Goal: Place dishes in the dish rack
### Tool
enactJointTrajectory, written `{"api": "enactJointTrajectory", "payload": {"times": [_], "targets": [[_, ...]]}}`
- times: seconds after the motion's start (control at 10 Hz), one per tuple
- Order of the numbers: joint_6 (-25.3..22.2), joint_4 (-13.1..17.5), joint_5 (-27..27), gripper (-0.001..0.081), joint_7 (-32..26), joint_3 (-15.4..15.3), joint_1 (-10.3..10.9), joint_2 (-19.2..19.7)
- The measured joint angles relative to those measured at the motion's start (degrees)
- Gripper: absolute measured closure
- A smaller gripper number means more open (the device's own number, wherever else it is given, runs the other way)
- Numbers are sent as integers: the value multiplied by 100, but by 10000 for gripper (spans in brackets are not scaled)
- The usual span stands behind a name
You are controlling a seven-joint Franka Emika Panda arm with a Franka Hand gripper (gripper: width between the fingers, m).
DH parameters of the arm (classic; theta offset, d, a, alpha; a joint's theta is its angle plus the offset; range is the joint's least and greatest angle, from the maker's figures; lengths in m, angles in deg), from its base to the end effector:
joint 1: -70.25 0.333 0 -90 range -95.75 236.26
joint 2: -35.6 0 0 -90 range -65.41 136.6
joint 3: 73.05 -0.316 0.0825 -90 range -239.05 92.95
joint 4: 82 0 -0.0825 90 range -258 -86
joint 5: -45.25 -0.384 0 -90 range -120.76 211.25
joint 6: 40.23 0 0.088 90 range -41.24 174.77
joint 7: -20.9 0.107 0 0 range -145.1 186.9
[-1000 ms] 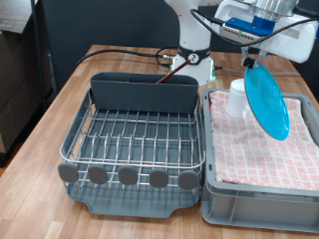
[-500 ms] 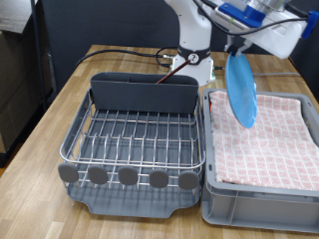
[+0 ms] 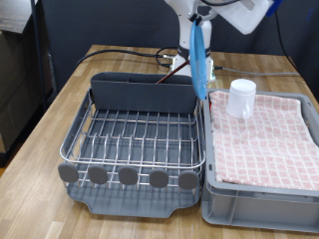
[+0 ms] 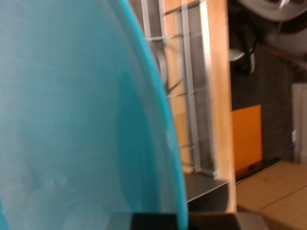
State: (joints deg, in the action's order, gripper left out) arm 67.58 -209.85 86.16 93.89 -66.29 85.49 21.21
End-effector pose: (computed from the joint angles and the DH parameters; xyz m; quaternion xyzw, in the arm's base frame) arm 0.4737 0.0183 0.4818 0.8623 -0.3954 0.1707 0.2665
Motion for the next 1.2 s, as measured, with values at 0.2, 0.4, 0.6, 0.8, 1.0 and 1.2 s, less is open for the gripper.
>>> {"api": "enactJointTrajectory", "payload": {"times": [0.2,0.4,0.6,0.8,1.0,1.2], "targets": [[412,-22,177,787,-440,226,-96,-94],[315,-22,177,787,-406,211,-89,-59],[215,-25,358,787,-488,270,-142,-37],[271,-31,740,787,-744,453,-265,-41],[633,-81,1056,787,-1136,776,-434,-46],[1146,-161,1232,787,-1427,1142,-612,-46]]}}
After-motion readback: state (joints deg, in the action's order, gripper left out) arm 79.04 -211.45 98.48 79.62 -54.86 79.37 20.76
